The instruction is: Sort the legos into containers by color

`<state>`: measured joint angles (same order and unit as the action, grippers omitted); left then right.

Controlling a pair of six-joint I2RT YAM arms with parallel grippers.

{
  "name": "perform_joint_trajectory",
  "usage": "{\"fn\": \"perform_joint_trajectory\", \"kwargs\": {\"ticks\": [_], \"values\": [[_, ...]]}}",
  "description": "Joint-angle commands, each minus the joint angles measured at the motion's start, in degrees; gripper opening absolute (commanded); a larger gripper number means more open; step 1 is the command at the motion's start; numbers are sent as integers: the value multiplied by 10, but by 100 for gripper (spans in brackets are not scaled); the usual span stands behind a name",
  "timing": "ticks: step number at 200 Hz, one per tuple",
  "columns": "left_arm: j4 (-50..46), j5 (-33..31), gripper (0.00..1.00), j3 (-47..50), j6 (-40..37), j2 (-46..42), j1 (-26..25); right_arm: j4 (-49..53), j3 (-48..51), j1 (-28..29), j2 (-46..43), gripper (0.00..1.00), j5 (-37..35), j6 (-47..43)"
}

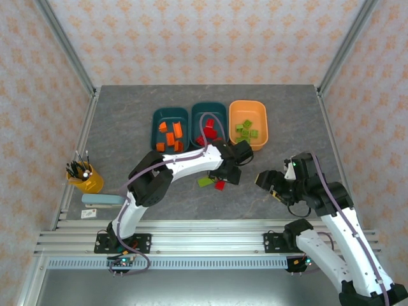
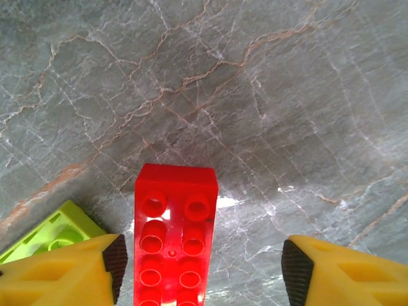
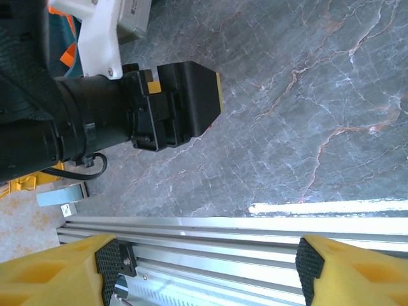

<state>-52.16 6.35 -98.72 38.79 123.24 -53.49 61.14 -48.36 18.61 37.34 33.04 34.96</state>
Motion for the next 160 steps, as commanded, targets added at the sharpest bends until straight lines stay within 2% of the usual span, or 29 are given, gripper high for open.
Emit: {"fn": "perform_joint_trajectory", "kwargs": {"ticks": [1,84,160], "values": [[-34,-21,64,-27,-16,20,2,25,-2,3,-8,74,2,16],[-46,-35,56,-38,-15,57,1,22,9,3,-8,73,3,13],[-65,-77,64,-66,-9,-4,-5,13,22,3,-6,73,3,19]]}}
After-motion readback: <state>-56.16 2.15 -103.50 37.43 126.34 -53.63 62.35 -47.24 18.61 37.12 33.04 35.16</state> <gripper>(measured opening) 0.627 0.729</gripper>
